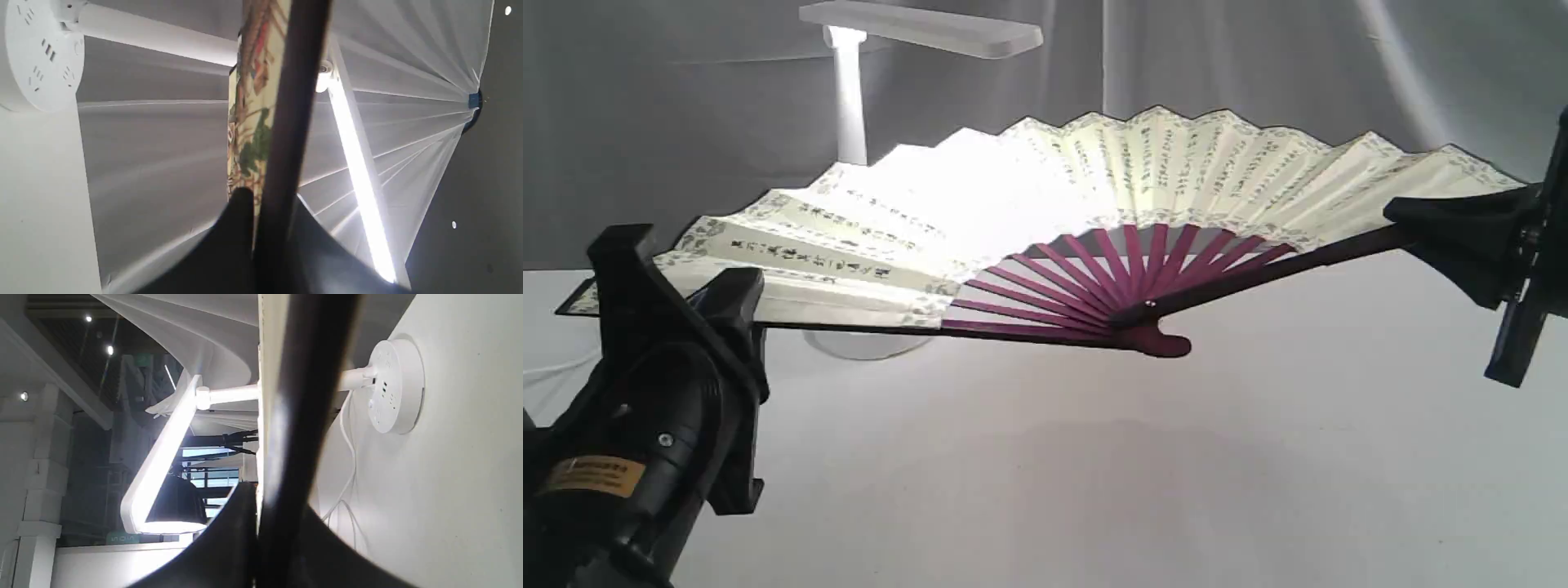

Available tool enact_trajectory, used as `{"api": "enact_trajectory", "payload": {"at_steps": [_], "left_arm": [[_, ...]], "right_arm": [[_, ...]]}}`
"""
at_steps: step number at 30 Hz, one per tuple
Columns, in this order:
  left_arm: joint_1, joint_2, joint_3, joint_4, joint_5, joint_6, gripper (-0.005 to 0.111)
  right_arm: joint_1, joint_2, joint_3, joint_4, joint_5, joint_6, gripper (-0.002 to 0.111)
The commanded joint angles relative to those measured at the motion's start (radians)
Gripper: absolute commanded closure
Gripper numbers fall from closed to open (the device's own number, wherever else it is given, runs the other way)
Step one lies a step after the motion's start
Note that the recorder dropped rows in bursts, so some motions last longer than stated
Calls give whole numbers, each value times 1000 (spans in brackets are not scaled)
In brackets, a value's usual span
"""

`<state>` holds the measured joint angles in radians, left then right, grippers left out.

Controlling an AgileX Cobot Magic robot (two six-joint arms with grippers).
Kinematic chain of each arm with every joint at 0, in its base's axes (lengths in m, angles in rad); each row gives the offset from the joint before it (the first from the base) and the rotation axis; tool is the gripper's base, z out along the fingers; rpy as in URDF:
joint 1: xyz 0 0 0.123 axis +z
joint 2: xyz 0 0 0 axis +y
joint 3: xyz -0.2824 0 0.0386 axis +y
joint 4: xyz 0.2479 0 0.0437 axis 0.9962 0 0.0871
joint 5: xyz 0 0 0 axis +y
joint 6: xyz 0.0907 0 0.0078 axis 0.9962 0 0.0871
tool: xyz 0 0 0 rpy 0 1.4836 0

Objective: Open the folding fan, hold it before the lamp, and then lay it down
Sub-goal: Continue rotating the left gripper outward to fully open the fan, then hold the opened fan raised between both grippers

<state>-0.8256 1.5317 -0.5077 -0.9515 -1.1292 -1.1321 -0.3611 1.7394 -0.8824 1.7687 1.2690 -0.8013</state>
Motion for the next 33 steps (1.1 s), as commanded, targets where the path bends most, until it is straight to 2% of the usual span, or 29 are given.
{"api": "enact_trajectory", "payload": {"at_steps": [1,11,15,24,33], "left_arm": [[13,-20,1,-90,-92,-37,107],[13,-20,1,-135,-92,-81,107],[13,-39,13,-145,-92,-76,107],[13,-124,15,-199,-92,69,107],[13,-148,15,-251,-92,72,107]], "right_arm": [[-8,-9,-2,-24,-48,-35,108],[92,-9,-2,-24,-48,-35,108],[94,-9,-2,-24,-48,-23,108],[94,-9,-4,-24,-48,14,108],[94,-9,-4,-24,-48,32,108]]}}
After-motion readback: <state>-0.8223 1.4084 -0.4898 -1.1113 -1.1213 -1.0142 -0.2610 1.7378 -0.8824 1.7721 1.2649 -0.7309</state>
